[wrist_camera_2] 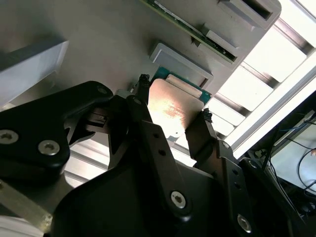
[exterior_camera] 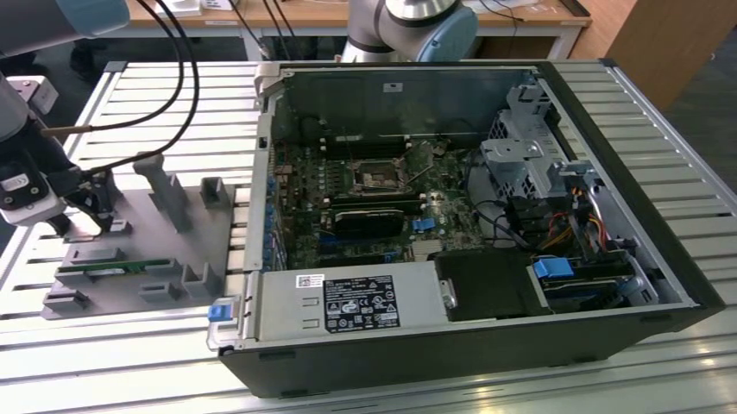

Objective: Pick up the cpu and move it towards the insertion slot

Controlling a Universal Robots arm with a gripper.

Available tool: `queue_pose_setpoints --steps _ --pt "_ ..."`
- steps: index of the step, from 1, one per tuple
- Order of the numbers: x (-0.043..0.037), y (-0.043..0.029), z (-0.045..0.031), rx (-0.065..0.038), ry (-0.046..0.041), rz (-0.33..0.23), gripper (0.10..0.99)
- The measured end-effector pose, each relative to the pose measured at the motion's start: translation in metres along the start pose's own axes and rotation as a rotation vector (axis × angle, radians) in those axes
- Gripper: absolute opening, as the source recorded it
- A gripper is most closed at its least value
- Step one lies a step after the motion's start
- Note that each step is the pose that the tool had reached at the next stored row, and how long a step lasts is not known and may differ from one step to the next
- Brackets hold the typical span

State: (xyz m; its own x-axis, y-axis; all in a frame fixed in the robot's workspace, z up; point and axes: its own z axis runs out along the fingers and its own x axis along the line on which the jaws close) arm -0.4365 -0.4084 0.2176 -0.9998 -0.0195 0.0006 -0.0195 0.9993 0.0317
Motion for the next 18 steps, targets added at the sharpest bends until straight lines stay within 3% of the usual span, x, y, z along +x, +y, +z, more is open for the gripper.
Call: queue_pose_setpoints --steps 18 --pt "0.0 0.0001 -0.0039 0.0 -0.0001 0.0 0.541"
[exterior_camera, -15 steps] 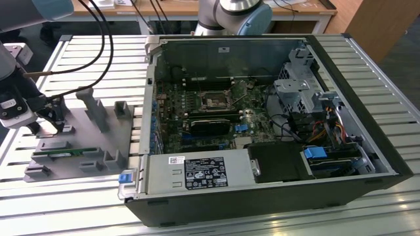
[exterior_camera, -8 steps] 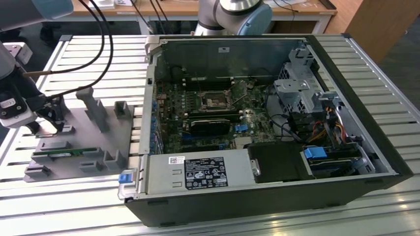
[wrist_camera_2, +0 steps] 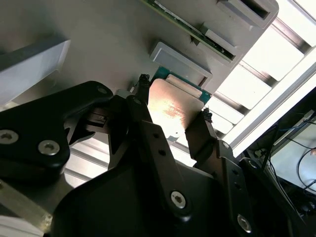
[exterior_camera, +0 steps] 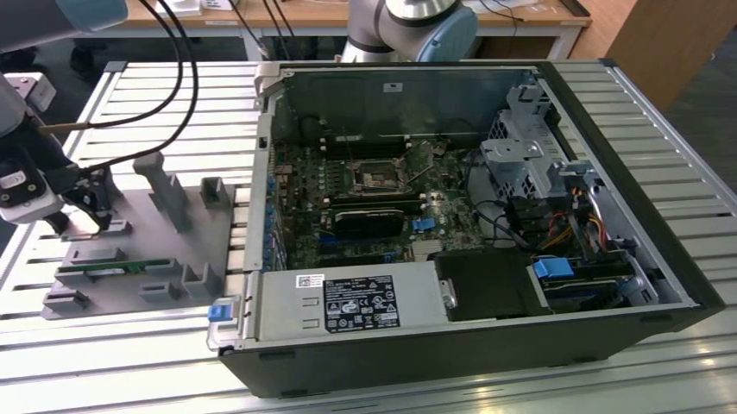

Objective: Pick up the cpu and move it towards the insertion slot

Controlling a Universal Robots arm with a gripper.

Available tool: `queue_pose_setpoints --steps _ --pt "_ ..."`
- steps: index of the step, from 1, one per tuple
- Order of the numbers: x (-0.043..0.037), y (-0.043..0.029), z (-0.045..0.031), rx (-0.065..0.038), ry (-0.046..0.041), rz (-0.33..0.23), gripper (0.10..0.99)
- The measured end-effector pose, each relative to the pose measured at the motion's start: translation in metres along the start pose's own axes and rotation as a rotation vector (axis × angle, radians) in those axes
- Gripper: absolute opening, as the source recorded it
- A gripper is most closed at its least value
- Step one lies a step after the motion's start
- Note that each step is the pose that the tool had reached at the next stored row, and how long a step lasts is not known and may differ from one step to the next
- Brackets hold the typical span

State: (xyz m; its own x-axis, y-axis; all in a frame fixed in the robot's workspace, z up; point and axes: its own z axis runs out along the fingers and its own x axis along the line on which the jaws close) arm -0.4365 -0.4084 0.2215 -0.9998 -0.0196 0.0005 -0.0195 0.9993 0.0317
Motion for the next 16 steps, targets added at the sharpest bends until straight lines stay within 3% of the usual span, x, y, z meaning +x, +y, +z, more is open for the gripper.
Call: queue_pose_setpoints --steps 16 --pt "0.0 0.0001 -0.0038 0.0 0.0 0.0 0.541"
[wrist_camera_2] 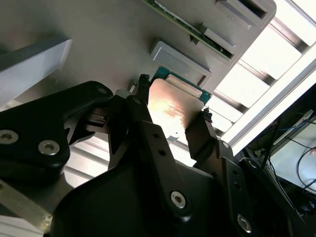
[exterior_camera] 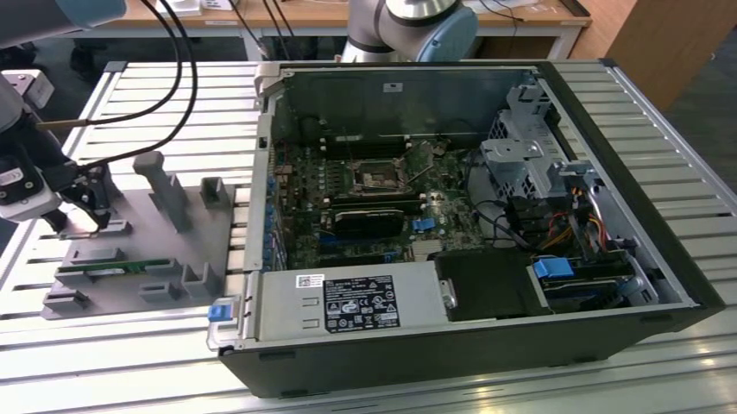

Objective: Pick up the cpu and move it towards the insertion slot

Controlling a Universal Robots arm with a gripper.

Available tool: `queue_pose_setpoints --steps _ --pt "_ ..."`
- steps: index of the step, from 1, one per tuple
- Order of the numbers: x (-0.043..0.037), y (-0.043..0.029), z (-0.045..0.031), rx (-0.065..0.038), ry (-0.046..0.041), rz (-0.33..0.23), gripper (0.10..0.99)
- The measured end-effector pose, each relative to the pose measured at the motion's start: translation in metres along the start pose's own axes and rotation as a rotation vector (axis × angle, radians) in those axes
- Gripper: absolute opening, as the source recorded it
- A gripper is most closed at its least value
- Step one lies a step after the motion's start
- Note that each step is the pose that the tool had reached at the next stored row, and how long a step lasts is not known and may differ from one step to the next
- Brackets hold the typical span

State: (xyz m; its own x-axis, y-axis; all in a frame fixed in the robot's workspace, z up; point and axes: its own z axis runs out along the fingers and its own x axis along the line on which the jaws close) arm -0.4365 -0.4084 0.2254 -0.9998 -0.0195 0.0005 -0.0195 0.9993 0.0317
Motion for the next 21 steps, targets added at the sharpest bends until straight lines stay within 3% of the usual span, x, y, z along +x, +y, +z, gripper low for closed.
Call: queue_pose_setpoints --steps 21 --pt "0.0 0.0003 -0.0086 0.0 -0.0001 0.0 0.541"
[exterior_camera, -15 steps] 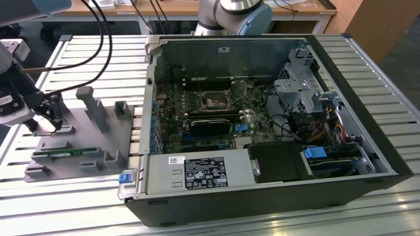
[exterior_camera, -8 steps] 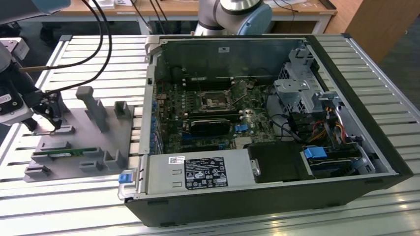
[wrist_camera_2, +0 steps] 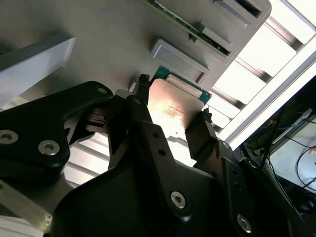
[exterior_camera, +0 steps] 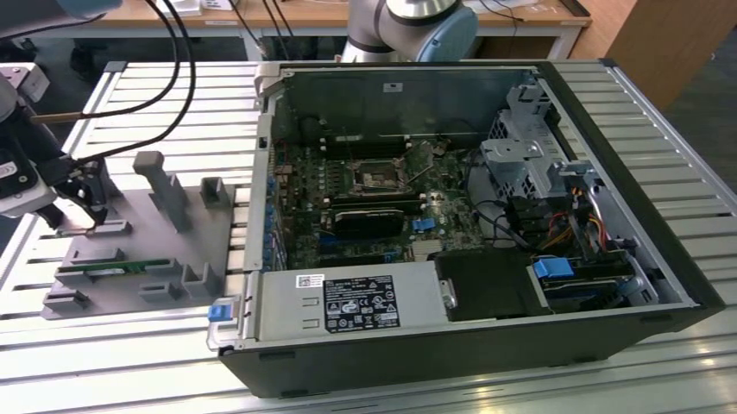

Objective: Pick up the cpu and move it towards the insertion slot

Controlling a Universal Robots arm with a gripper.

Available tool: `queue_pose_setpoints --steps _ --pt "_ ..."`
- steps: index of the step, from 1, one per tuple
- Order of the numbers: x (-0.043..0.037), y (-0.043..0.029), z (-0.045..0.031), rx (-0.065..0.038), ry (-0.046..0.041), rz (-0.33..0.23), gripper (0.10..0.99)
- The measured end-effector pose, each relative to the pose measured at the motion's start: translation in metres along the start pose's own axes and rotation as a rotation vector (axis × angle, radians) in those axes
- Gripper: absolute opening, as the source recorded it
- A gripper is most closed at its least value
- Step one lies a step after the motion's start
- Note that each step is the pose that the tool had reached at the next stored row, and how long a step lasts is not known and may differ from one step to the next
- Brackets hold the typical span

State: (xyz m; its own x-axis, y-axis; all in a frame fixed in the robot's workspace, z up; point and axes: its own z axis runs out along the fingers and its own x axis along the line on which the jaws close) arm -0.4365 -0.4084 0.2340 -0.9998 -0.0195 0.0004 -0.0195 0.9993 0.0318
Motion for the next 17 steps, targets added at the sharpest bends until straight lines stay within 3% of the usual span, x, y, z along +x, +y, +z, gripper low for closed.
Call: queue_pose_setpoints --steps 17 --pt "0.0 0.0003 -0.0094 0.001 0.0 0.0 0.541"
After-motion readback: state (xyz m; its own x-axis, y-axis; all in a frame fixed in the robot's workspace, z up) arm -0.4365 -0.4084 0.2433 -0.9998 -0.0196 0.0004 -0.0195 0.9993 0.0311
